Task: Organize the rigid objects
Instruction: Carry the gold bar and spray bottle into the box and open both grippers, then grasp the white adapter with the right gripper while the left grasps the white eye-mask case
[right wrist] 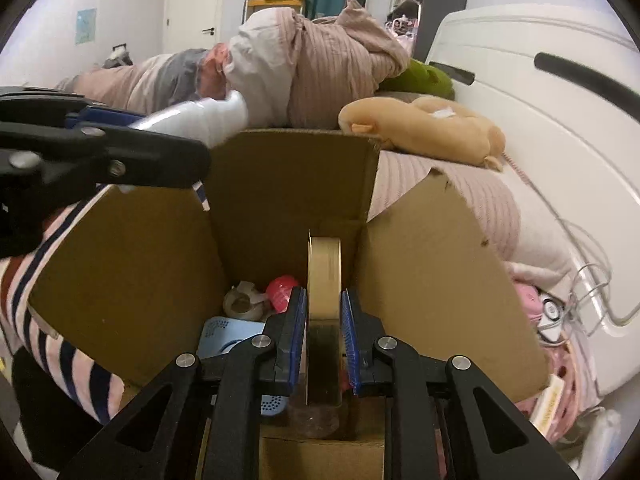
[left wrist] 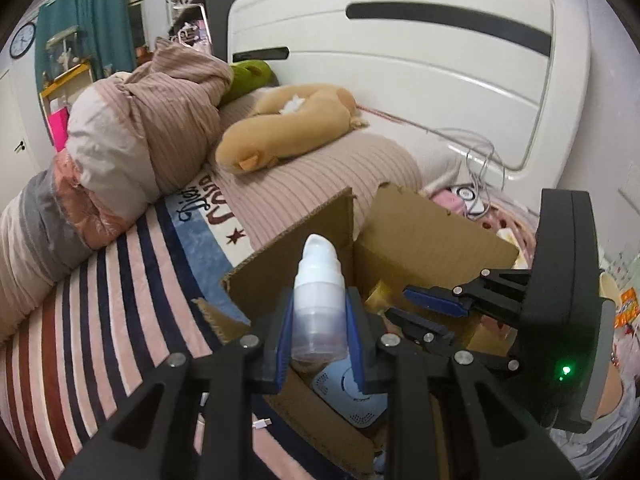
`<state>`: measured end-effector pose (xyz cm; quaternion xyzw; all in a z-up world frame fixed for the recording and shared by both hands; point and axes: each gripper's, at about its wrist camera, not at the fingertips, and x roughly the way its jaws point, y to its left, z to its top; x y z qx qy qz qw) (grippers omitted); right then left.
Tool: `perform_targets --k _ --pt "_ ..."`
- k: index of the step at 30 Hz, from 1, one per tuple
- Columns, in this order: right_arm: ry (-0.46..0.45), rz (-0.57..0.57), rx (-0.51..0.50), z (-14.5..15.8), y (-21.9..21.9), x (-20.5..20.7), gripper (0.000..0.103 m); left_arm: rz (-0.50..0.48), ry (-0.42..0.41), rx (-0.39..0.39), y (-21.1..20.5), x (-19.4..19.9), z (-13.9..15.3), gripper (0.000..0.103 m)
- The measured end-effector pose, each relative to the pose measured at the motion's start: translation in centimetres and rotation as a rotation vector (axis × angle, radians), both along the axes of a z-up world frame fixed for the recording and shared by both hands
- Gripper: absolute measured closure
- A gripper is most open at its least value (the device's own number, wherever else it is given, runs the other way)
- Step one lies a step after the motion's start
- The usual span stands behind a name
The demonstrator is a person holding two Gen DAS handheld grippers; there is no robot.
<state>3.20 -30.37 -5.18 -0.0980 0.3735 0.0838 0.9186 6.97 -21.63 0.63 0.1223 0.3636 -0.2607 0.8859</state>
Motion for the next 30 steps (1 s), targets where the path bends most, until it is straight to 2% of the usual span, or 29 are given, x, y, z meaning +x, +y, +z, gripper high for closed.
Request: perform_targets --k 9,14,17,19,22,26,30 --pt "-0.017 -0.024 0.064 0.5 -1.1 -0.9 0.089 0.011 0.02 0.102 -1.8 2.0 -1.4 0.082" --pt "-0.01 -0.02 0.066 0.6 -1.0 -0.9 0.088 0.024 0.036 0.11 -1.9 2.5 -2.2 0.082" --pt "-0.005 -0.019 0.073 0.8 -0.8 -1.1 0.085 0.032 0.037 0.084 -1.1 2.3 -2.0 0.079" --pt "-0.01 -0.022 0.078 1.1 -0.7 -1.2 0.081 0.037 0.029 0.045 -0.1 1.9 -1.3 0.069" --pt "-0.027 -0.023 0.099 2.0 -0.4 -1.6 0.08 0.052 -0.003 -0.003 1.7 1.1 0.1 0.061" --pt "-0.089 -0.007 0.149 4.4 1.0 -2.6 0.08 0.105 -0.067 -0.076 6.3 -0.6 2.4 0.05" --pt "-0.15 0.08 0.212 7.2 4.4 -3.8 0.08 0.196 -0.116 -0.115 11.7 -2.0 3.3 0.043"
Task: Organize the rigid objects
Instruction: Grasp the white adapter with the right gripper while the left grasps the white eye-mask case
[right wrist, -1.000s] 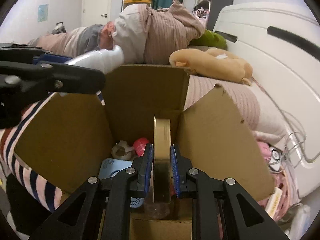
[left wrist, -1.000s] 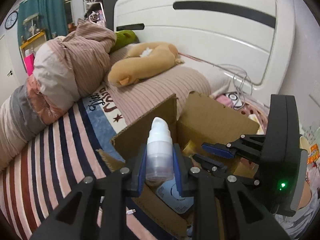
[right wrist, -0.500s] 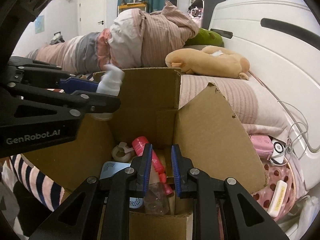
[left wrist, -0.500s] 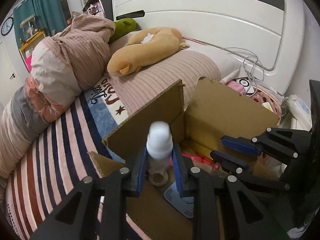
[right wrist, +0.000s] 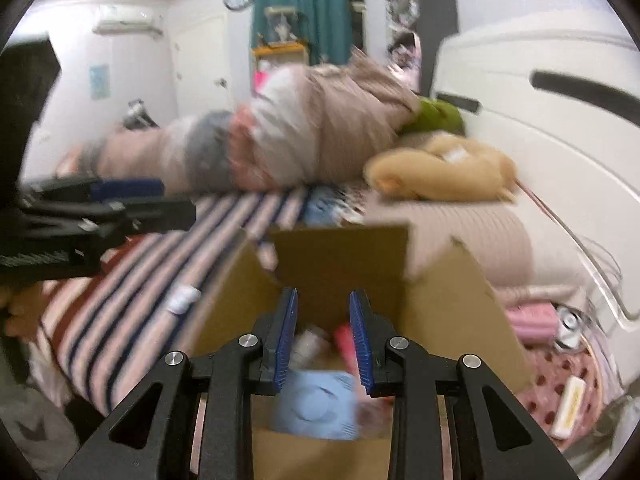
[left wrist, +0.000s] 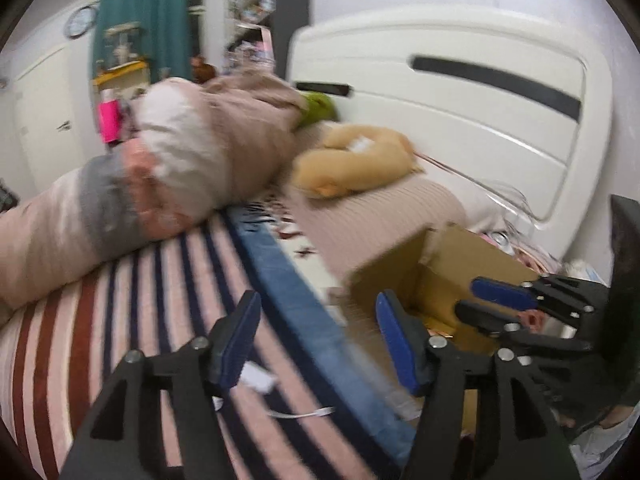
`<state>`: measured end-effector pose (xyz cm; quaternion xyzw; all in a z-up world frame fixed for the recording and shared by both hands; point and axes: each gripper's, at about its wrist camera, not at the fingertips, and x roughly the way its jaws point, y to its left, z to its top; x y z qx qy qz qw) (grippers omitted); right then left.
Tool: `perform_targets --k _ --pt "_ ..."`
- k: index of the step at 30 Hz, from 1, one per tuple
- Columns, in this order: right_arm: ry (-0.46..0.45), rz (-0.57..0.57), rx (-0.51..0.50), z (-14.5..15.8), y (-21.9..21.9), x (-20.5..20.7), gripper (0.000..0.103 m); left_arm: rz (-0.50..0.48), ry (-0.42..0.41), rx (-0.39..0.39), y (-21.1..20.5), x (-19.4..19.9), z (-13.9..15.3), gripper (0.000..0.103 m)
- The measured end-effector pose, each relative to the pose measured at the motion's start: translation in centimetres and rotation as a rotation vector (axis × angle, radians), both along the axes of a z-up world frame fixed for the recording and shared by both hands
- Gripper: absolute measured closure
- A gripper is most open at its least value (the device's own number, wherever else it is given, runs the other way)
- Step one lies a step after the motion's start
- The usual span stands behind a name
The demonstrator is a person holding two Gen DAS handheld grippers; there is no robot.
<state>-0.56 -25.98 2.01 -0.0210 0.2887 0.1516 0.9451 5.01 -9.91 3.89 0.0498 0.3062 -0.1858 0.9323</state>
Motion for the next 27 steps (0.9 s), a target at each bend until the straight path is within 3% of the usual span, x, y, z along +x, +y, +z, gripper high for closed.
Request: perform_targets --k 6,12,18,23,27 --pt "0.002 0.207 0.026 1.1 8.4 -0.5 0.08 0.174 -0.003 -0.027 9.1 -0.9 -1.9 0.04" --pt "0.134 0.295 -0.006 -3.5 15.2 1.1 0.079 0.267 0.085 -0.05 15.1 0.0 -7.1 0.04" --pt "0.27 0.216 -0.026 -10.5 16.8 5.3 0.073 0.278 0.199 -0.065 15.9 2.5 -13.3 0.04" --pt "0.328 0.129 -0.034 -15.1 15.9 9.2 0.045 0.262 0.268 -0.073 14.9 5.0 -17.0 0.04" --pt "0.33 0.111 -0.074 -17.6 15.8 11.1 0.038 0.249 0.303 -0.066 13.8 6.7 -18.9 0.04"
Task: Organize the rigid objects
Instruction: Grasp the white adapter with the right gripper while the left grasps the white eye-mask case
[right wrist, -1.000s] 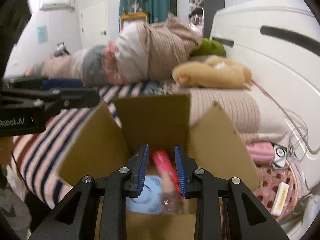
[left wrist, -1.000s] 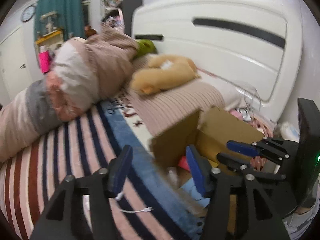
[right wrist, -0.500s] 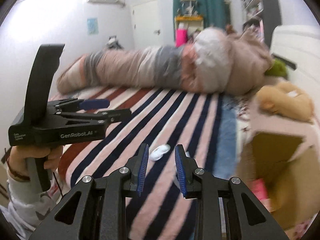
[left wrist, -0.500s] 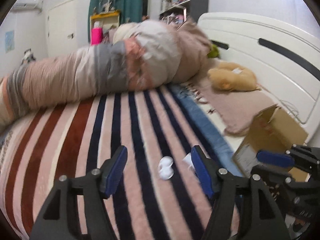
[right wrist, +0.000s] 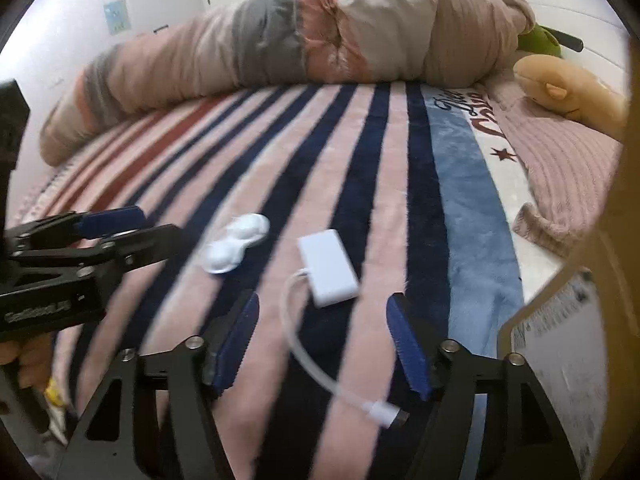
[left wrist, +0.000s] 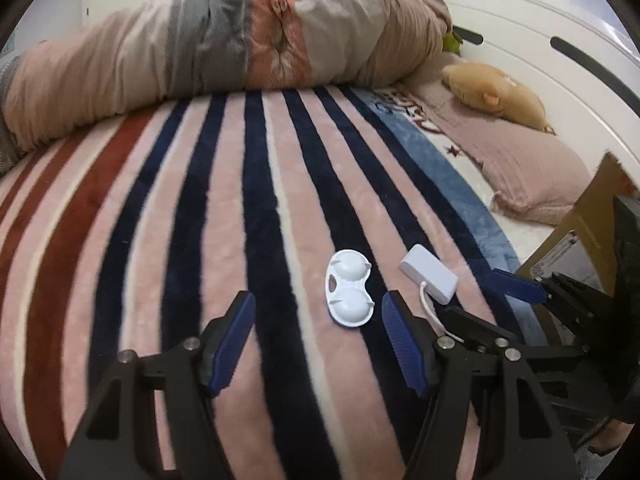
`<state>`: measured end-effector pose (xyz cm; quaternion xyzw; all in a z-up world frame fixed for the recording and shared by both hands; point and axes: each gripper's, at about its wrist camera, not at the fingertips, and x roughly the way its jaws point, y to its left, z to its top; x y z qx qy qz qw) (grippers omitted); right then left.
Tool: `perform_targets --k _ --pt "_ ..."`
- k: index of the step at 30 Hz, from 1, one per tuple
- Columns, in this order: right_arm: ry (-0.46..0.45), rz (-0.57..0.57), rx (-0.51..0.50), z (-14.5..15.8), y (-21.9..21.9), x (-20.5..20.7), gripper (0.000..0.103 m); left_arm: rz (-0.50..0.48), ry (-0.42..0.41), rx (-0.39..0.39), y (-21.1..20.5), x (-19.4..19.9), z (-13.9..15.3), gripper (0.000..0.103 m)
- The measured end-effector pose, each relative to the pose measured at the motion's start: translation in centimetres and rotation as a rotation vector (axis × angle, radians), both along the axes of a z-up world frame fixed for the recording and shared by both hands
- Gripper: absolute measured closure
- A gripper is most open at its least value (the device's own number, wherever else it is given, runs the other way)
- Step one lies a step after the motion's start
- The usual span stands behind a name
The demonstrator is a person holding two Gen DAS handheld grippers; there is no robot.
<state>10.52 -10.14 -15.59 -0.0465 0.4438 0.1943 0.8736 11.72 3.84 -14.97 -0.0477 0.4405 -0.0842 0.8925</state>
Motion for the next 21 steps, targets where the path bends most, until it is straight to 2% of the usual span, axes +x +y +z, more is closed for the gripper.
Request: perform_targets --k 6,7,8,12,13,17,21 --pt "-0.002 0.019 0.004 -1.9 -0.1 1.9 0.038 -0.008 0.036 0.003 -0.6 1.7 -1.9 0.04" --pt "-0.005 0.029 0.005 -1.9 0.1 2.2 0.043 -0.008 0.039 0.003 -0.7 1.9 -2.1 0.04" --pt "-0.003 0.045 0.013 -1.9 0.2 2.2 0.062 -0.008 0.044 0.003 -0.7 2.1 -2.3 0.04" --pt "-0.011 0.051 0.01 -1.6 0.2 1.9 0.067 -0.015 0.05 -0.002 -0.9 2.5 -2.8 0.04" --pt "-0.01 0.053 0.006 -1.5 0.1 1.6 0.079 -0.015 0.05 0.0 -1.0 2.6 -2.8 0.04" --pt "0.013 0.06 0.022 -1.3 -0.2 1.1 0.079 -0.022 0.054 0.004 -1.4 3.0 -3.2 0.041" --pt "0.035 0.085 0.04 -1.2 -0.4 0.2 0.079 -0.019 0.049 0.02 -1.9 3.5 -3.6 0.053"
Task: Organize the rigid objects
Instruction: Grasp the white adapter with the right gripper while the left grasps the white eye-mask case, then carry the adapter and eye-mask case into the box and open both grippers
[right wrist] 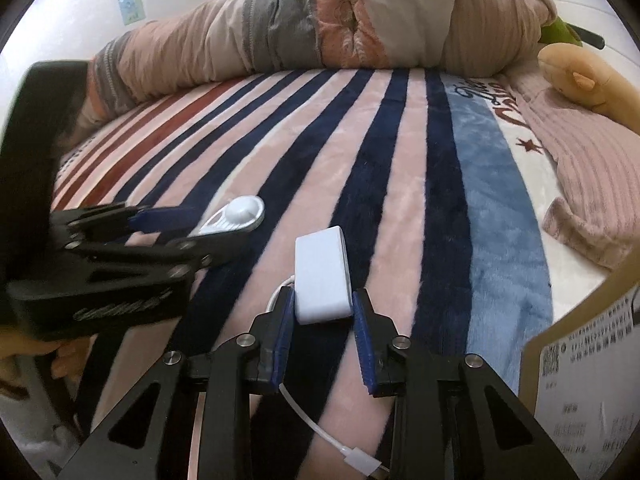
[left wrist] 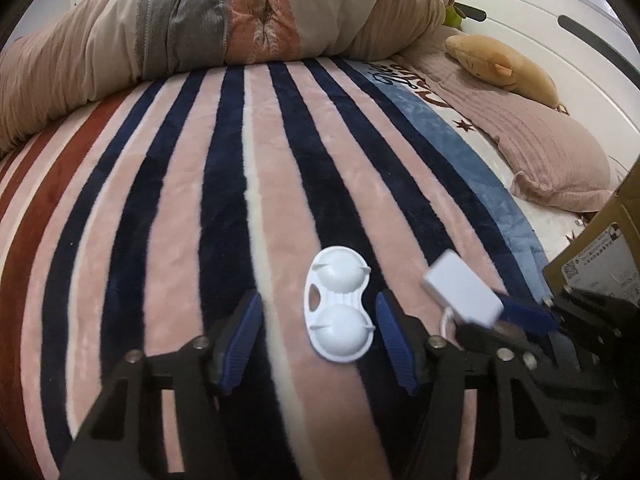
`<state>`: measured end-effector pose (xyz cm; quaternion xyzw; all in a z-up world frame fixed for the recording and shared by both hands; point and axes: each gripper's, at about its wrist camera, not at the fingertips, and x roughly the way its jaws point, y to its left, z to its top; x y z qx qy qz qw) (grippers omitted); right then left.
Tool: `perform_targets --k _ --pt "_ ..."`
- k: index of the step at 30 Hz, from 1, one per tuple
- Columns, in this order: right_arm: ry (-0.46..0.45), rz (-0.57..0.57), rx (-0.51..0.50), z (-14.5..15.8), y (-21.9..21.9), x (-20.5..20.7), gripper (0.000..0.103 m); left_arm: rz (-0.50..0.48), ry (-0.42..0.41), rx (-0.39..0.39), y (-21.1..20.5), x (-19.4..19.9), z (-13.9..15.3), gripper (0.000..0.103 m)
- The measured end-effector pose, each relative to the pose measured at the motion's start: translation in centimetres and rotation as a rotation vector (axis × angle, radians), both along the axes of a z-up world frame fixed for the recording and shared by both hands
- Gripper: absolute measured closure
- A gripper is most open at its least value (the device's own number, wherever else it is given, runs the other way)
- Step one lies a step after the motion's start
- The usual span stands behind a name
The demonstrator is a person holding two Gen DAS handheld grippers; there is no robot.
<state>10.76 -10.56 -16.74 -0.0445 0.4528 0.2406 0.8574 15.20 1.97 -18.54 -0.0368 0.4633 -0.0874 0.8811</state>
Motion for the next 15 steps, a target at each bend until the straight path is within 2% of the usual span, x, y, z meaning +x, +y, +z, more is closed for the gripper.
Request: perform_targets --k 2,3,10,15 --pt "0.009 0.006 0.014 0.1 -0.2 -0.5 0.079 0.008 -0.005 0.005 0.0 0.3 -0.2 0.064" --pt "0.011 0.009 0.016 0.1 -0.2 -0.6 0.079 0.011 -0.007 0.005 0.1 0.4 -0.2 0.073" --pt "0.006 0.028 0.025 0.6 0.1 -1.2 0.079 0.023 -0.016 -0.025 0.9 -0.3 0.5 0.074" --pt "-0.037 0.052 0.037 2.5 1.1 -2.4 0.079 0.046 -0.056 -0.017 2.3 -2.1 2.8 0.074"
